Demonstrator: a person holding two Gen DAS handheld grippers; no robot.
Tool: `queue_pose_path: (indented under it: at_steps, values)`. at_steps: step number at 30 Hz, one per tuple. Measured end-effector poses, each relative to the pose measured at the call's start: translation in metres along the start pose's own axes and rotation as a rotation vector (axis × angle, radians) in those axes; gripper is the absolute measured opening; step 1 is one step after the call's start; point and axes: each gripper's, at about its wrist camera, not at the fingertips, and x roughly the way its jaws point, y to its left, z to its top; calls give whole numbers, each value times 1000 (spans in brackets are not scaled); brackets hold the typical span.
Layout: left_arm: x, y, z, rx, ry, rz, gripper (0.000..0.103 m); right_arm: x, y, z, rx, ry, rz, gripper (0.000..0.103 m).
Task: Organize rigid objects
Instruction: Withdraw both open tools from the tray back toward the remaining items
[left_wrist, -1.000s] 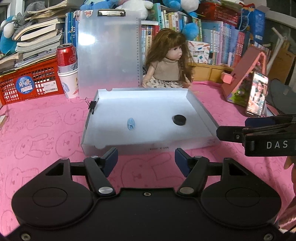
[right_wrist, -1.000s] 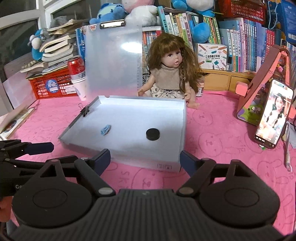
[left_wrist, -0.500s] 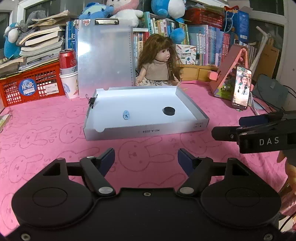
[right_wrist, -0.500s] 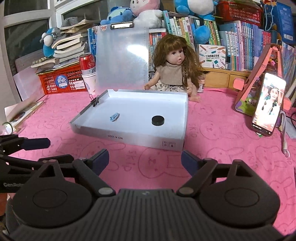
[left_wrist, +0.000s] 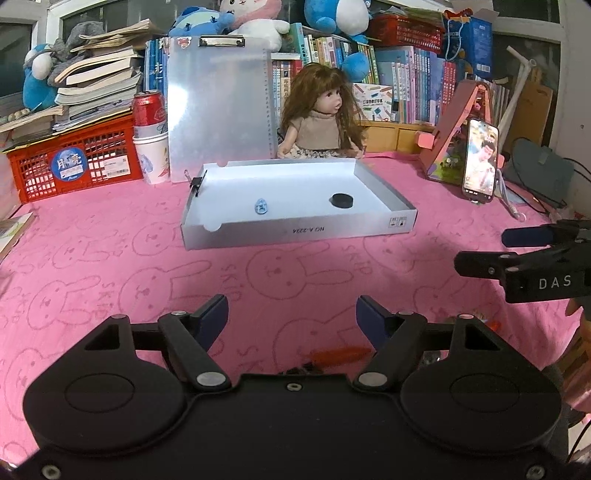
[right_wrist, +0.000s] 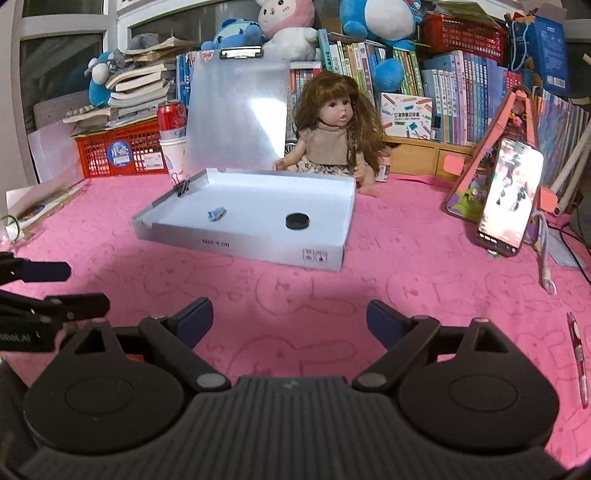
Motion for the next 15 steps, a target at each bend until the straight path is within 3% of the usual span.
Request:
queue_pose_path:
  at_steps: [15]
  values:
    - [-17,6,-33,11,-12,28,70,-10,-17,-39,29,-1,-66,95]
